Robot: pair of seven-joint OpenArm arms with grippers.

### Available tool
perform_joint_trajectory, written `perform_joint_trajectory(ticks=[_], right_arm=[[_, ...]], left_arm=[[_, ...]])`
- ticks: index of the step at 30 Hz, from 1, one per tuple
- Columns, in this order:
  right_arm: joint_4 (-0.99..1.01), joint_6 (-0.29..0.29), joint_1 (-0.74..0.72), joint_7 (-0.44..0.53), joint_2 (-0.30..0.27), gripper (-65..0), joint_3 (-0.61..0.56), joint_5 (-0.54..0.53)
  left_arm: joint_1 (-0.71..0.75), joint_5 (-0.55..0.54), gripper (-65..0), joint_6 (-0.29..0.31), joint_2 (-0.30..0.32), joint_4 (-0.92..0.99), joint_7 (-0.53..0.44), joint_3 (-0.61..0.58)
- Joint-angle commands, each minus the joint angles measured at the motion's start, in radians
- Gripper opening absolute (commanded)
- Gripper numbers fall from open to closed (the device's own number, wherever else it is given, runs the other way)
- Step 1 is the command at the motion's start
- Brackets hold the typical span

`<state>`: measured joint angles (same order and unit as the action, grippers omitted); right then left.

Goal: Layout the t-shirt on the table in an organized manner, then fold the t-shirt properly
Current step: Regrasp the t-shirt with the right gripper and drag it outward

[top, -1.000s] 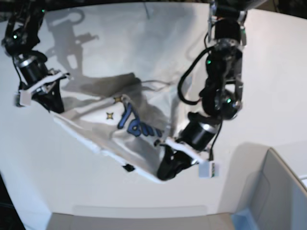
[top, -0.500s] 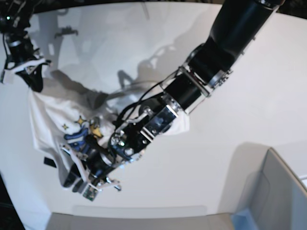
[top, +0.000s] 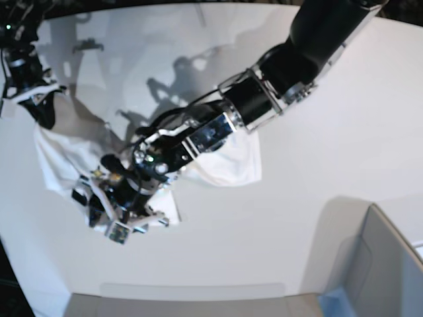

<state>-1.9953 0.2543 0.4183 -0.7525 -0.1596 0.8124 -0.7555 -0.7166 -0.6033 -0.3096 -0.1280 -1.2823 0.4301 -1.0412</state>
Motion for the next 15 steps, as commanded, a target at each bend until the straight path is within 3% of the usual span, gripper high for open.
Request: perform_joint_trajectory(ticks=[1,4,8,13,15], right_arm=[[-0.017,0.004,-0.002,0.029,-0.002,-65.0,0.003,-0.016],[-0.02,0.004,0.003,0.029,0.01,-65.0,0.005,-0.016],[-0.02,0.006,0.007,0.029,0.012,-65.0,0.008,-0.016],[-0.019,0.006,0.015,0.029,0.005,-65.0,0.011,-0.011],[-0.019,0.006,0.011,0.029,0.002,-65.0,0.011,-0.011]], left_arm=[[-0.065,0.006,-35.2,0.013,-0.019,-0.02,-0.017,-0.038],[-0.116,0.006,-35.2,0.005,-0.019,-0.02,0.008,-0.123],[-0.107,0.006,-35.2,0.003,-0.019,-0.02,0.009,-0.118],[-0.038,0.006,-35.5,0.002,-0.017,-0.033,0.019,-0.009],[0.038,0.006,-35.5,0.002,0.023,-0.11,0.091,0.105]])
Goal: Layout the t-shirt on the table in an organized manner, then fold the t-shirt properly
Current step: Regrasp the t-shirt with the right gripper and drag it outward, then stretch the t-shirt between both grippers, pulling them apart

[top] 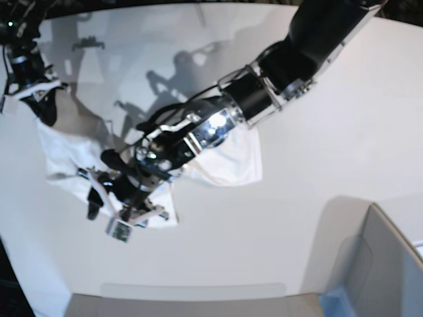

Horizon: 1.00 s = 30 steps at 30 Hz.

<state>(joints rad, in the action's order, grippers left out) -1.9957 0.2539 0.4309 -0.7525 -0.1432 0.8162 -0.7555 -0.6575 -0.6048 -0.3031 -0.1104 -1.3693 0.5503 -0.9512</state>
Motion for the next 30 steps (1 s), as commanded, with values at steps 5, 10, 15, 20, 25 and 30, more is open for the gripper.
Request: perform_joint_trajectory(ticks=[5,10,15,20,25,30], right_arm=[[-0.018,0.005,-0.053,0.026,-0.046,-65.0,0.001,-0.009],[-0.006,0.005,-0.149,-0.094,-0.105,-65.0,0.007,-0.008],[0.014,0.005,-0.231,-0.158,-0.114,-65.0,0.005,-0.008],[0.017,0.006,-0.241,-0.16,-0.108,-65.0,-0.002,-0.008],[0.017,0.006,-0.235,-0.16,-0.108,-65.0,-0.002,-0.008],[0.017,0.008,-0.218,-0.16,-0.106,-65.0,-0.002,-0.008]], left_arm=[[0.169,0.007,-35.5,-0.005,0.134,-0.365,0.23,0.271],[0.325,0.007,-35.5,-0.003,0.295,-0.511,0.297,0.314],[0.493,0.006,-40.3,0.006,0.36,-0.528,0.278,0.375],[0.629,0.0,-48.2,0.006,0.354,-0.574,0.213,0.507],[0.644,-0.14,-38.8,-0.003,0.366,-0.6,0.21,0.552],[0.704,-0.175,-37.4,-0.003,0.371,-0.595,0.221,0.596]])
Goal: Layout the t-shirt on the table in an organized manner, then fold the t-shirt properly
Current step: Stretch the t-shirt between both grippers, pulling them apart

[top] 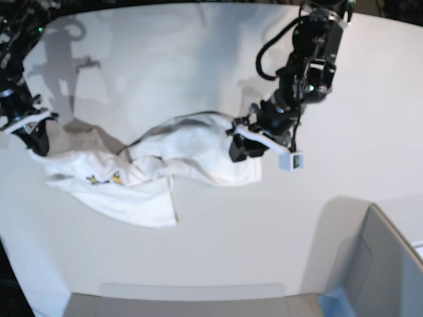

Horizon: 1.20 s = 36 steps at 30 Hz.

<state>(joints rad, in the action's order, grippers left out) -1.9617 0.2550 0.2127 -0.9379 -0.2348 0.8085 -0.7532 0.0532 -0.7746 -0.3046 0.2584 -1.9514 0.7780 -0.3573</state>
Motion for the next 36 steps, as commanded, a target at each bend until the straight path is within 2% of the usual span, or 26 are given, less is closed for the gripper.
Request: perform_joint_trajectory(ticks=[1,6,13,19,25,27,34,36], right_arm=[[-0.017,0.007,0.004,0.026,-0.013,-65.0,0.005,-0.01],[-0.015,0.007,0.015,0.026,-0.013,-65.0,0.005,-0.01],[-0.015,0.007,0.018,0.026,-0.011,-65.0,0.005,-0.01],[-0.015,0.007,0.029,0.026,-0.011,-65.0,0.005,-0.01],[-0.014,0.007,0.032,0.026,-0.01,-65.0,0.005,-0.01],[-0.011,0.007,0.032,0.026,-0.01,-65.0,0.005,-0.01],[-0.009,0.007,0.032,0.026,-0.01,-65.0,0.005,-0.01],[-0.009,0.007,0.034,0.026,-0.01,-65.0,0.005,-0.01]], left_arm=[[-0.003,-0.006,-37.3,-0.001,0.002,-0.003,-0.007,0.011],[0.044,-0.004,-37.3,-0.001,0.002,0.073,-0.007,0.076],[0.038,-0.006,-37.3,0.006,-0.001,0.191,-0.007,0.073],[0.037,-0.009,-37.2,0.009,-0.008,0.195,-0.007,0.071],[-0.006,-0.009,-37.2,0.009,-0.008,0.195,-0.007,-0.046],[-0.016,-0.007,-37.2,0.009,-0.024,0.208,-0.012,-0.073],[-0.068,-0.007,-37.7,0.009,-0.078,0.332,-0.019,-0.082],[-0.071,-0.007,-40.2,0.009,-0.078,0.341,-0.021,-0.078]])
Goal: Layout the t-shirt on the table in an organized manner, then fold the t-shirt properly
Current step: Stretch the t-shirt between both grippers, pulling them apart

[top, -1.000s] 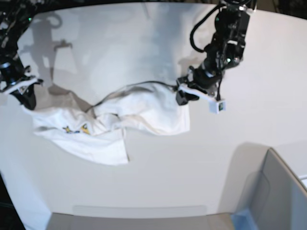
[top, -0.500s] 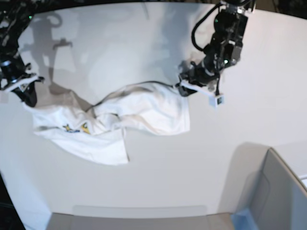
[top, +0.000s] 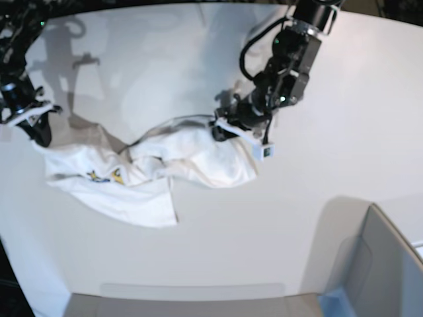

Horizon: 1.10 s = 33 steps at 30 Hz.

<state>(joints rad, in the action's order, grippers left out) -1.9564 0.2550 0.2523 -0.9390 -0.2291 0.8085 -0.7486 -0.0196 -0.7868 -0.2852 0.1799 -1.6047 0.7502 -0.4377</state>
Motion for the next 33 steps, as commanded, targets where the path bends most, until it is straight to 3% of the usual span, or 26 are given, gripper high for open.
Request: perform_joint_trajectory(ticks=[1,5,10,14,19,23,26,29,33], right_arm=[[-0.014,0.007,-0.006,0.027,-0.016,-65.0,0.005,-0.015],[-0.019,0.008,0.009,0.03,-0.022,-65.0,-0.036,-0.016],[-0.053,0.114,0.006,0.062,-0.022,-65.0,-0.085,-0.021],[-0.093,0.148,-0.001,0.116,-0.022,-65.0,-0.145,-0.024],[-0.096,0.149,-0.001,0.196,-0.023,-65.0,-0.156,-0.108],[-0.096,0.149,-0.014,0.212,-0.023,-65.0,-0.094,-0.208],[-0.087,0.146,-0.038,0.209,-0.02,-65.0,-0.033,-0.243],[-0.057,0.139,-0.067,0.205,-0.025,-65.0,-0.022,-0.22],[0.107,0.05,-0.193,0.133,-0.028,-65.0,-0.024,-0.162]], left_arm=[[0.0,0.005,-42.9,-0.01,0.0,-0.006,0.005,0.004],[0.0,0.005,-65.0,-0.013,0.0,-0.052,0.005,0.037],[0.048,0.005,-65.0,-0.012,0.027,-0.316,0.012,0.152],[0.109,-0.021,-65.0,-0.012,0.051,-0.437,0.005,0.256],[0.188,-0.247,-65.0,-0.012,0.106,-0.438,0.005,0.389],[0.263,-0.527,-65.0,0.001,0.135,-0.438,0.012,0.581],[0.289,-0.697,-65.0,0.105,0.165,-0.438,0.016,0.739],[0.284,-0.697,-65.0,0.163,0.22,-0.435,0.007,0.845],[0.111,-0.697,-65.0,0.117,0.266,-0.303,-0.042,0.787]])
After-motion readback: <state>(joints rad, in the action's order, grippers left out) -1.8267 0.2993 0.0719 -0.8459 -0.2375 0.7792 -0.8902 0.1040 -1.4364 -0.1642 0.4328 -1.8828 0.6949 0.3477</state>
